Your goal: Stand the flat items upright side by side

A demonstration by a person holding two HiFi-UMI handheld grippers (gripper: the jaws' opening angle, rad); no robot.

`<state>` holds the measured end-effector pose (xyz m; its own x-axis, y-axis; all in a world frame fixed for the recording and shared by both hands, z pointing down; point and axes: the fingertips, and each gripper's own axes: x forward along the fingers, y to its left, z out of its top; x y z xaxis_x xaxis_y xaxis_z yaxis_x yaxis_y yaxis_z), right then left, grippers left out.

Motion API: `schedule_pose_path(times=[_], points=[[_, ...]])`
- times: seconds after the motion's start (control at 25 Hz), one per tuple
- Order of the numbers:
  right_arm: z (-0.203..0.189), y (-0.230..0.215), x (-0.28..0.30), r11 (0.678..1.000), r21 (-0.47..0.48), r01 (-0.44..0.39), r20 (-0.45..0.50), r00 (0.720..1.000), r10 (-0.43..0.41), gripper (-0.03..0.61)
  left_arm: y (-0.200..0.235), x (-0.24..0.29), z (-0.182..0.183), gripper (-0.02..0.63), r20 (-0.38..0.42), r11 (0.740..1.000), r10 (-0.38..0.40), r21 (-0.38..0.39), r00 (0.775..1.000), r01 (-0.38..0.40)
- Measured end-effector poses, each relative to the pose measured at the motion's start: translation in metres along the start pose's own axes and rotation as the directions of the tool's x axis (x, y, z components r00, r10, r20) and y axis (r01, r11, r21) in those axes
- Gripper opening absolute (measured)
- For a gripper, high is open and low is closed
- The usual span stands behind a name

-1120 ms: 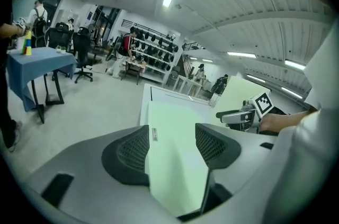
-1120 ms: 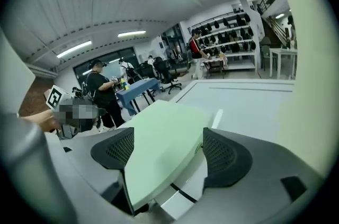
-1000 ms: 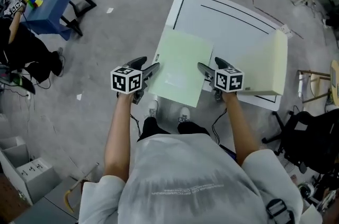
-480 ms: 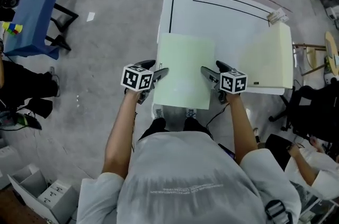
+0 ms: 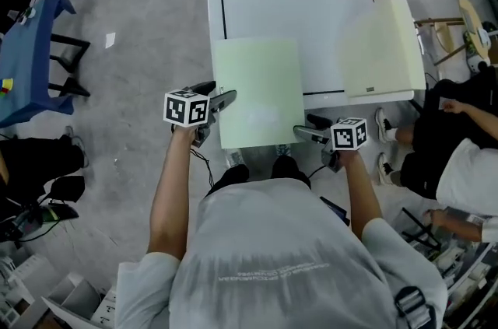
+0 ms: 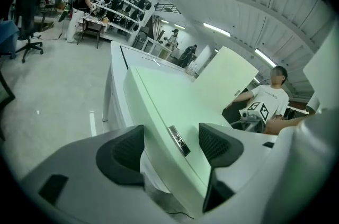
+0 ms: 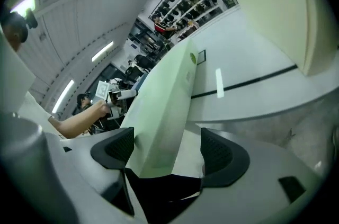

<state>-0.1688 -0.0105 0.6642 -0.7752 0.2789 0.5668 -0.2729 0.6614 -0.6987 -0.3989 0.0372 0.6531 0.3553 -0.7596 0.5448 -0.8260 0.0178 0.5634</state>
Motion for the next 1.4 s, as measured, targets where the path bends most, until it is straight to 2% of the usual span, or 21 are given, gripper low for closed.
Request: schedule_pose_path(times=[0.24, 0.36, 0.48, 0.84, 1.0, 1.24, 1.4], points=[[-0.019, 0.002, 0.016, 0.976, 0.165, -0.141, 0.014, 0.990, 0.140, 0.402, -0.003, 0.003, -0.005, 0.328, -0.017, 1.000, -0.002, 0.020, 1.000, 0.002], [-0.019, 0.008, 0.026, 0.963, 0.182, -0.199, 0.014, 0.980, 0.200, 0.402, -0.004, 0.003, -0.004, 0.328, -0.022, 1.000, -0.010, 0.017, 1.000, 0.010], [-0.013, 0.014, 0.034, 0.960, 0.171, -0.223, 0.022, 0.975, 0.222, 0.400, -0.004, 0.003, -0.002, 0.328, -0.028, 1.000, -0.012, 0.016, 1.000, 0.012], [-0.019, 0.021, 0.032, 0.982, 0.118, -0.145, -0.028, 0.988, 0.150, 0.400, -0.006, 0.004, 0.001, 0.327, -0.031, 1.000, -0.011, 0.010, 0.999, 0.011], [-0.021, 0.025, 0.021, 0.994, 0.045, -0.097, -0.036, 0.994, 0.098, 0.400, -0.017, 0.003, 0.003, 0.327, -0.014, 0.999, -0.043, 0.013, 0.999, 0.043], [-0.014, 0.041, 0.000, 0.996, -0.075, -0.054, 0.014, 0.998, 0.056, 0.400, -0.029, 0.006, 0.018, 0.325, 0.046, 0.998, -0.069, 0.008, 0.997, 0.069], [-0.012, 0.043, -0.014, 0.993, -0.120, -0.014, 0.043, 0.999, 0.019, 0.400, -0.047, 0.012, 0.030, 0.324, 0.057, 0.994, -0.108, 0.028, 0.992, 0.107]])
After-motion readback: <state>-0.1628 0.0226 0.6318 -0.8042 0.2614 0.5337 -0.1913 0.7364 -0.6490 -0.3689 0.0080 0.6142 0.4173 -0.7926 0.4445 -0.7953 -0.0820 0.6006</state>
